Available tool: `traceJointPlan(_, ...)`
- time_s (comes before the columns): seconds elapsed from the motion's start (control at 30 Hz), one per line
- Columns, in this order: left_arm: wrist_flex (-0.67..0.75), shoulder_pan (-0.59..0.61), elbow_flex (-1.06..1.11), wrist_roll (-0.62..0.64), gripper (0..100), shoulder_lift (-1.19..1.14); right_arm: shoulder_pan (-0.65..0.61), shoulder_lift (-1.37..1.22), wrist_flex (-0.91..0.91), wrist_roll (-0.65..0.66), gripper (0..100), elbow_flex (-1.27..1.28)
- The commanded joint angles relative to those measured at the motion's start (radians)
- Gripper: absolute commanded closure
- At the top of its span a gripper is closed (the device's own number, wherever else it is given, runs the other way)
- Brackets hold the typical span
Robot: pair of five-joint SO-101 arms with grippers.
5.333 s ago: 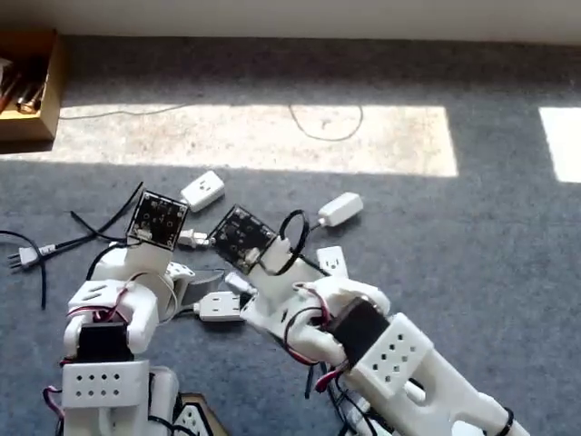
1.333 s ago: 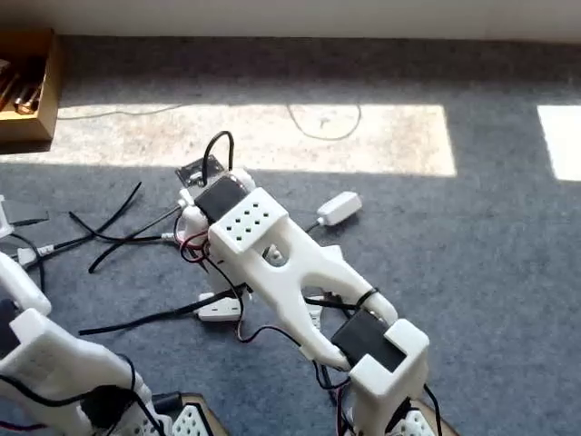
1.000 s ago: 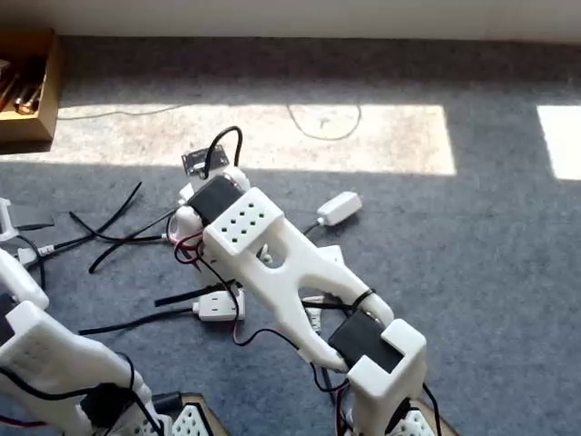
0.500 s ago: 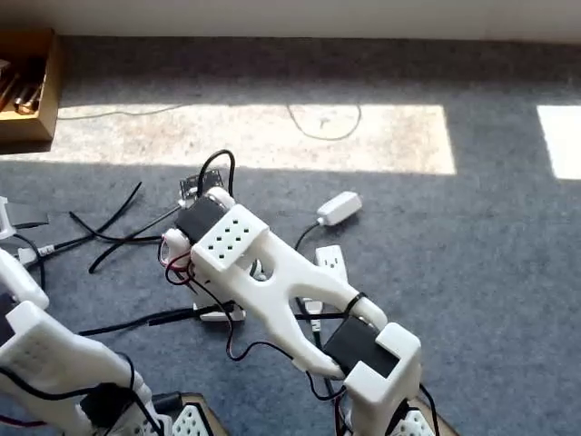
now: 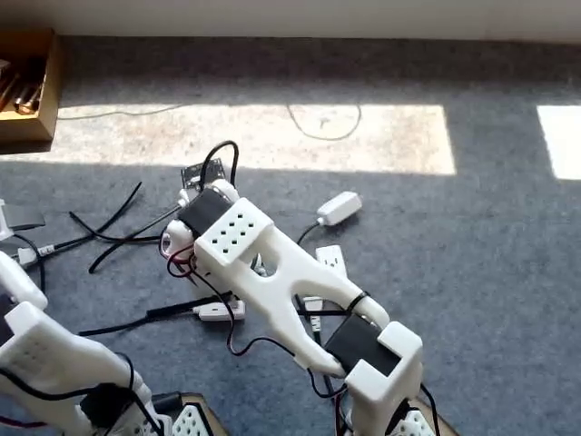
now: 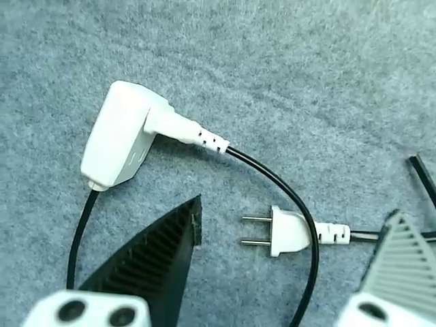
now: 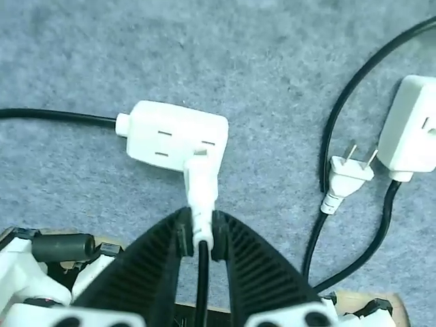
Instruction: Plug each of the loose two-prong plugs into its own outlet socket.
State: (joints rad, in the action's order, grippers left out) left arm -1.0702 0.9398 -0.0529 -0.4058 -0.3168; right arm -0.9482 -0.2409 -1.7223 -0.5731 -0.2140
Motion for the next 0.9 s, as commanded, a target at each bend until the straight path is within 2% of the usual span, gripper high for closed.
traceJointPlan(0.0, 0.015, 0.007, -0.038, -0.006, 61, 0.018, 0.013, 0.018, -0.038, -0.008, 99.3, -0.059)
traceJointPlan(0.57, 0.011, 0.024, -0.071, -0.006, 61, 0.019, 0.015, 0.010, -0.036, -0.008, 99.3, -0.035)
traceJointPlan(0.87, 0.014, 0.033, -0.071, -0.006, 61, 0.019, 0.082, 0.013, 0.088, -0.041, 99.3, 0.117)
